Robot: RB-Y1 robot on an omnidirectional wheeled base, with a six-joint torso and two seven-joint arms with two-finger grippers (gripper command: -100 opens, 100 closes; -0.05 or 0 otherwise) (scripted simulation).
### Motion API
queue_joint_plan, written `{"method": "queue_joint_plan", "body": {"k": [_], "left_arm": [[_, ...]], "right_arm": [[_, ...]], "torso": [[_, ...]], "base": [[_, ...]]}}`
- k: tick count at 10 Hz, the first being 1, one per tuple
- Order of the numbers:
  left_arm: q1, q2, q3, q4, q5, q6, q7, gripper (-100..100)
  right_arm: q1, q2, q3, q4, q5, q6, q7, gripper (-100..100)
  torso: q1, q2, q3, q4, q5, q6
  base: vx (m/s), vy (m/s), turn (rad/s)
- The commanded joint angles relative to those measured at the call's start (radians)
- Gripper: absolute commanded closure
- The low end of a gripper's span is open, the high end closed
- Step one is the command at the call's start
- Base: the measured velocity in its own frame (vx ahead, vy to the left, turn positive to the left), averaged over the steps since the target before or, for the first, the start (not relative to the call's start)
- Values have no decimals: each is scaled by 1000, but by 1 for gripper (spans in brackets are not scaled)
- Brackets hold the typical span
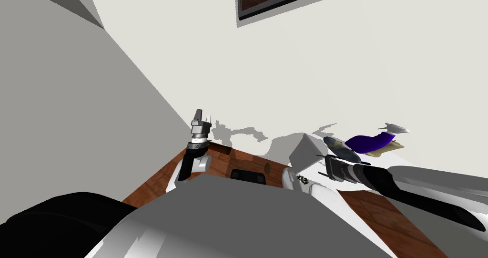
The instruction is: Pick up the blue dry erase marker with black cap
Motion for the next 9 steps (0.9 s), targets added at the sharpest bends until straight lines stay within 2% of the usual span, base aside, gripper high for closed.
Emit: {"method": "queue_joint_plan", "body": {"k": [1,2,3,4,5,6,7,9], "left_arm": [[0,0,0,0,0,0,0,0],[0,0,0,0,0,0,0,0],[0,0,0,0,0,0,0,0],[0,0,0,0,0,0,0,0],[0,0,0,0,0,0,0,0],[0,0,0,0,0,0,0,0],[0,0,0,0,0,0,0,0],[0,0,0,0,0,0,0,0]], "right_arm": [[-13,5,8,5,50,-2,-50,-100],[-13,5,8,5,82,-2,-66,-100],[-20,-27,11,19,98,5,-58,-100],[-20,-27,11,19,161,5,-104,-100],[-20,-27,11,19,153,5,-111,-100],[-20,-27,11,19,113,5,-73,-100],[-20,-27,11,19,98,5,-58,-100],[-30,-80,17,42,115,16,-44,-100]], "torso": [[0,0,0,0,0,0],[1,0,0,0,0,0],[1,1,0,0,0,0],[0,0,0,0,0,0],[0,0,0,0,0,0],[0,0,0,0,0,0],[1,0,0,0,0,0],[0,0,0,0,0,0]], "base": [[0,0,0],[-2,6,-1],[10,-15,45],[14,-28,37],[7,-20,3],[0,-7,-5],[0,0,0],[10,-31,58]]}}
